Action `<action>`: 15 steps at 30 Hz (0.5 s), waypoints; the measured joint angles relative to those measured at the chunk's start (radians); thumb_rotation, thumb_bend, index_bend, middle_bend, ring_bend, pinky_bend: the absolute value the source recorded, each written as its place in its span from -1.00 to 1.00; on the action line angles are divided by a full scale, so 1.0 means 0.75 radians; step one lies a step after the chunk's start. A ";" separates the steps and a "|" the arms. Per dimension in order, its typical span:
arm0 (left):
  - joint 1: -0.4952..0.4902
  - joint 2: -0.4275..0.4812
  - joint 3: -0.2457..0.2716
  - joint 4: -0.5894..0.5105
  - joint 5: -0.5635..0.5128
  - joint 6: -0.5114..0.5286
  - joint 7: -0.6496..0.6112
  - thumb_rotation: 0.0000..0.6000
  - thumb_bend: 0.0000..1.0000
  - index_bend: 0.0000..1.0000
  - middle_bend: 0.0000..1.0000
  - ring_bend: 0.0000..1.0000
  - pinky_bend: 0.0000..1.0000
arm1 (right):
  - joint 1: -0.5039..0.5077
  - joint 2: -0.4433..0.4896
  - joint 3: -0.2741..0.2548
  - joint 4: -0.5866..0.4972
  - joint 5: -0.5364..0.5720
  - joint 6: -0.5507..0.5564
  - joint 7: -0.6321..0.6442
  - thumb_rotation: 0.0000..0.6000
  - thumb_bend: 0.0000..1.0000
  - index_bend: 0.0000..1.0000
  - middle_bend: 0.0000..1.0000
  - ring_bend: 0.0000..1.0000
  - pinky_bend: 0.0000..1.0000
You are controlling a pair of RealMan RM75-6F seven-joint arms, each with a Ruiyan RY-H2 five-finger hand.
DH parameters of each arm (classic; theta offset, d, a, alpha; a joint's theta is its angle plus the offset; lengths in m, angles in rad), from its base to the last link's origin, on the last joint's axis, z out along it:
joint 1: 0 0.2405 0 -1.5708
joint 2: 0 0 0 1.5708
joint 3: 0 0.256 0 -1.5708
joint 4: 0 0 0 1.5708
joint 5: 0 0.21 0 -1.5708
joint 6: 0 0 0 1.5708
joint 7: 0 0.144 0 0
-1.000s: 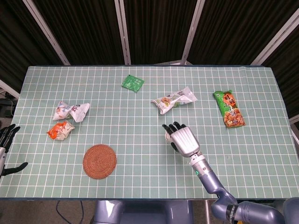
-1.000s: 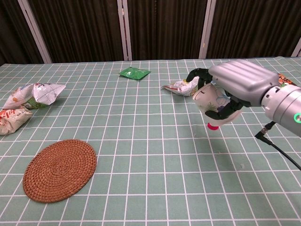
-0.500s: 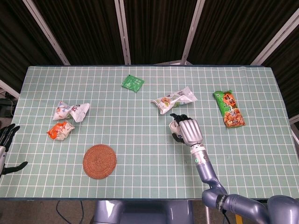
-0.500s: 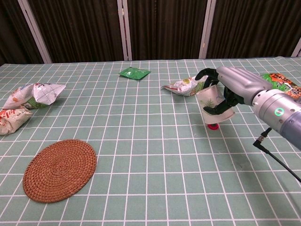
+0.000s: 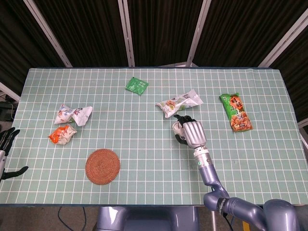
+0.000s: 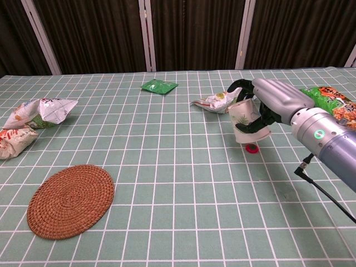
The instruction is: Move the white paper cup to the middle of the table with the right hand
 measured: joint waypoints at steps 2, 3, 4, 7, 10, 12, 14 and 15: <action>0.000 0.001 0.000 -0.001 0.002 0.000 -0.002 1.00 -1.00 -1.00 -1.00 -1.00 -1.00 | 0.001 -0.001 -0.001 0.005 0.001 0.001 0.003 1.00 -0.36 -0.59 -0.22 -0.51 -0.09; 0.000 0.002 0.001 -0.001 0.004 0.000 -0.002 1.00 -1.00 -1.00 -1.00 -1.00 -1.00 | 0.002 -0.003 -0.003 0.009 0.001 0.001 0.002 1.00 -0.36 -0.59 -0.22 -0.51 -0.09; -0.001 0.002 0.001 -0.001 0.004 0.001 -0.002 1.00 -1.00 -1.00 -1.00 -1.00 -1.00 | 0.003 -0.003 -0.005 0.012 0.001 0.001 0.001 1.00 -0.36 -0.59 -0.22 -0.51 -0.09; -0.001 0.002 0.001 -0.001 0.005 0.000 -0.004 1.00 -1.00 -1.00 -1.00 -1.00 -1.00 | 0.007 -0.007 -0.008 0.020 0.003 0.000 -0.008 1.00 -0.37 -0.59 -0.22 -0.52 -0.10; -0.002 0.003 0.000 0.000 0.002 0.000 -0.007 1.00 -1.00 -1.00 -1.00 -1.00 -1.00 | 0.009 -0.007 -0.012 0.024 0.008 -0.004 -0.017 1.00 -0.38 -0.59 -0.22 -0.54 -0.13; -0.002 0.003 -0.001 0.001 0.000 -0.003 -0.007 1.00 -1.00 -1.00 -1.00 -1.00 -1.00 | 0.008 -0.005 -0.013 0.022 0.016 -0.011 -0.017 1.00 -0.38 -0.59 -0.22 -0.56 -0.15; -0.003 0.003 -0.001 0.002 -0.002 -0.005 -0.007 1.00 -1.00 -1.00 -1.00 -1.00 -1.00 | 0.006 0.001 -0.014 0.015 0.024 -0.020 -0.013 1.00 -0.41 -0.60 -0.24 -0.59 -0.18; -0.003 0.003 -0.001 0.002 -0.003 -0.006 -0.007 1.00 -1.00 -1.00 -1.00 -1.00 -1.00 | 0.005 0.007 -0.015 0.008 0.028 -0.028 -0.008 1.00 -0.42 -0.60 -0.26 -0.61 -0.19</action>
